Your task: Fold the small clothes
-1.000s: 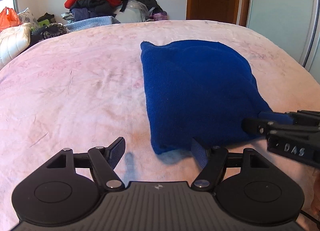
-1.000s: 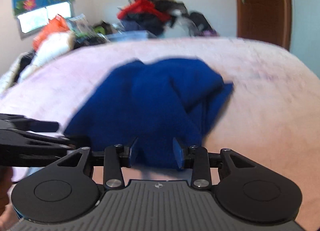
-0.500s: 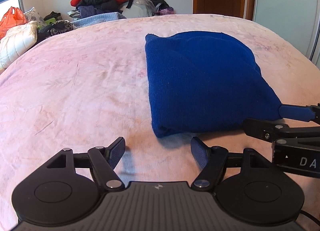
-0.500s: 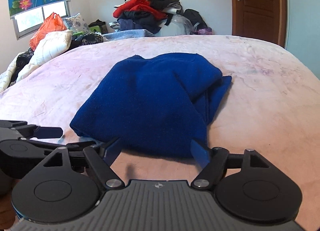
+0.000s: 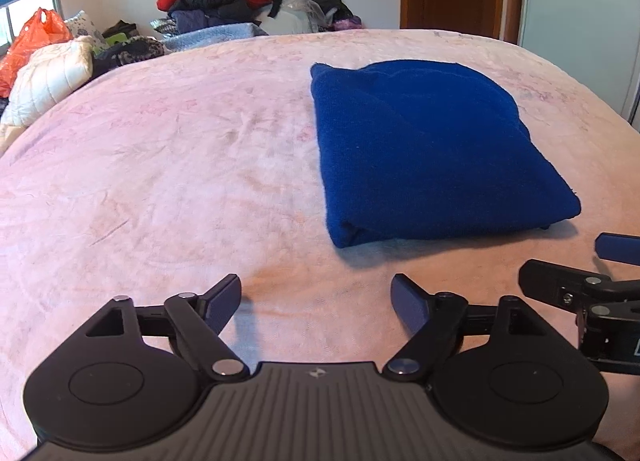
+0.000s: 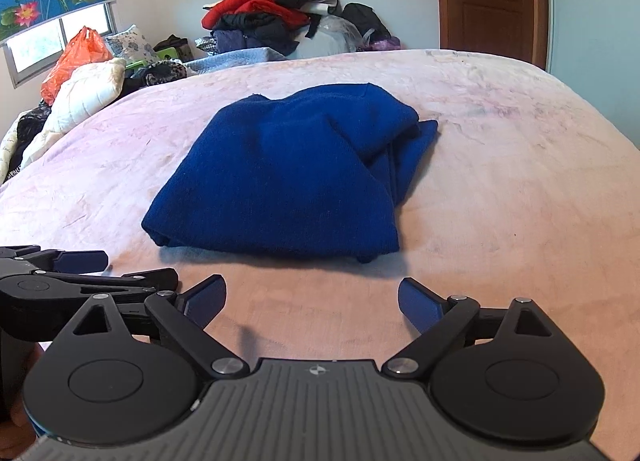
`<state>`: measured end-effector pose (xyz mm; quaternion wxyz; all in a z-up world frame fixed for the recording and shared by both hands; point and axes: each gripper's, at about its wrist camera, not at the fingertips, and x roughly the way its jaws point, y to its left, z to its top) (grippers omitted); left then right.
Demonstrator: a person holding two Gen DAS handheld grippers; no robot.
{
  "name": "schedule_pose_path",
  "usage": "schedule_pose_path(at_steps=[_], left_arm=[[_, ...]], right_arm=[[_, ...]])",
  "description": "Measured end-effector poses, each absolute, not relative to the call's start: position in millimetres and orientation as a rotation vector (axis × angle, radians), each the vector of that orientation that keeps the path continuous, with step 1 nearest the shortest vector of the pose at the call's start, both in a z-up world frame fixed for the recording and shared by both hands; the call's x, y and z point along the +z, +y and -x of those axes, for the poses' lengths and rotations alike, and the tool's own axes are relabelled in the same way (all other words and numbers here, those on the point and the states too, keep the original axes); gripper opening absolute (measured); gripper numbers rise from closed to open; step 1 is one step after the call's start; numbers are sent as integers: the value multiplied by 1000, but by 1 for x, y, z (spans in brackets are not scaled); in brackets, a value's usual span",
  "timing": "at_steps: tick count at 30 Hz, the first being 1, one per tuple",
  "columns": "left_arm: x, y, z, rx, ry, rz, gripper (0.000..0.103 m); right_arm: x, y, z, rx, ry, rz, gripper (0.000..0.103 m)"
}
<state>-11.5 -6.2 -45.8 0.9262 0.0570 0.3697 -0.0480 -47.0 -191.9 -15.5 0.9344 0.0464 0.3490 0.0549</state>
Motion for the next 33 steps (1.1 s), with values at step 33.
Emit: schedule_pose_path(at_steps=[33], left_arm=[[-46, 4, 25, -55, 804, -78, 94]], right_arm=[[-22, -182, 52, -3, 747, 13, 102]])
